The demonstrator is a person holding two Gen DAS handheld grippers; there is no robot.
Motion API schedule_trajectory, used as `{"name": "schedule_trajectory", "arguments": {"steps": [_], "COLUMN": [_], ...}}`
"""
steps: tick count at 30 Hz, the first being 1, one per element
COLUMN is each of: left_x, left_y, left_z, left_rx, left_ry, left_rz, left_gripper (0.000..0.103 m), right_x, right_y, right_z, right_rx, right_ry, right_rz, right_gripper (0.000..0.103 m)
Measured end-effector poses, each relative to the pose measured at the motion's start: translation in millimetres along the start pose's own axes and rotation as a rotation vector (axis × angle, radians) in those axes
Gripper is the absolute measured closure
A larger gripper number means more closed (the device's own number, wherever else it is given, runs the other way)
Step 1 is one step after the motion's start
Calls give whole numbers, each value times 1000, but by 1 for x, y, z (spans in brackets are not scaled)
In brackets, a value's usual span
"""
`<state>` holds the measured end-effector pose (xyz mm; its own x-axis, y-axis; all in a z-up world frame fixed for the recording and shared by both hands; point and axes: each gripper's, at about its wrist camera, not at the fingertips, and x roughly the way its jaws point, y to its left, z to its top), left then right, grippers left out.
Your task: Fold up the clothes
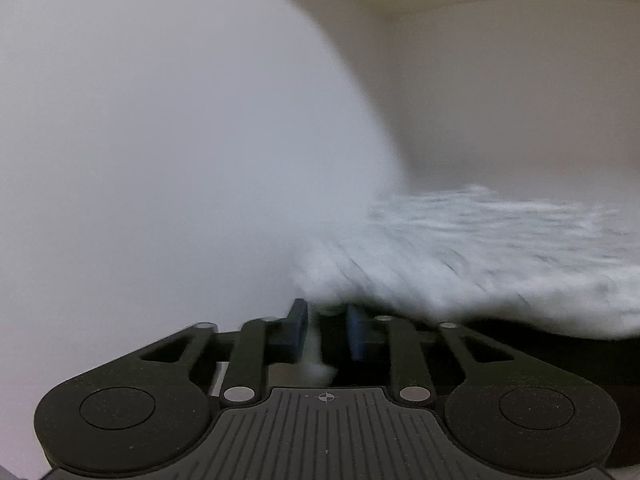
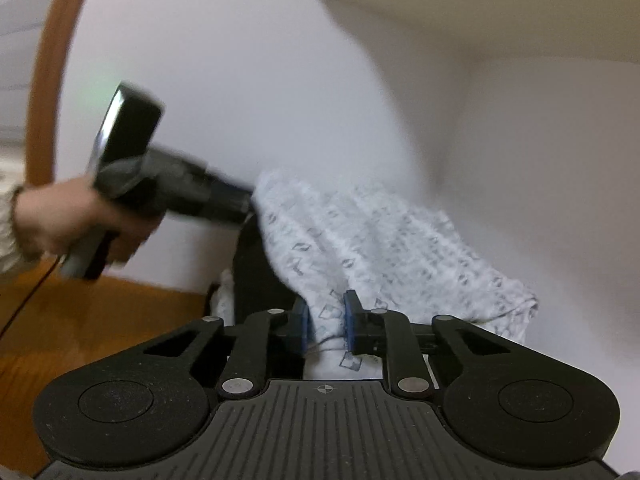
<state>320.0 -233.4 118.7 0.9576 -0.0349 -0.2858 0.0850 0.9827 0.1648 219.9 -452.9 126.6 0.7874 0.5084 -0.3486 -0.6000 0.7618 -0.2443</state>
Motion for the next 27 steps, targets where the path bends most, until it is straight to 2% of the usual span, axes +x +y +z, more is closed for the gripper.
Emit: {"name": "schedule_trajectory", "arguments": {"steps": [2,4,5,7,8,11,13,15,16,20,23,27], "left_x": [-9,-25,-32,-45,-51,-49,-35,-18,-11,-12,-13,-13], "left_y": [9,16,17,17,15,-2,-16,-24,-26,-16,-16,-9], "left_z": [-4,-9,-8,-3,3,23,31,31,28,10,12,35], "left_rx": [-27,-43,-50,-68,-76,-38,2,28,35,30,33,8], "left_ry": [18,5,-8,-38,-56,-86,-61,5,33,41,30,3], "left_rz": [-37,-54,-67,-109,-138,-207,-229,-238,-241,-276,-279,-304], "left_gripper": [80,78,75,70,65,64,64,64,64,64,63,62], "right_x": [3,4,0,-8,-11,-4,14,41,54,90,90,77], "right_y": [0,-2,-6,-19,-26,-54,-74,-94,-103,-133,-138,-124], "right_z": [-7,-13,-13,-12,-10,-2,2,4,4,-26,-40,-27], "right_rx": [-2,6,31,110,138,184,200,210,218,292,305,280], "right_ry": [20,12,-10,-64,-93,-159,-183,-150,-133,9,-9,-30], "right_rz": [28,83,121,194,192,68,14,-70,-113,-217,-212,-243], "right_gripper": [83,69,58,56,56,56,57,69,72,72,72,70]}}
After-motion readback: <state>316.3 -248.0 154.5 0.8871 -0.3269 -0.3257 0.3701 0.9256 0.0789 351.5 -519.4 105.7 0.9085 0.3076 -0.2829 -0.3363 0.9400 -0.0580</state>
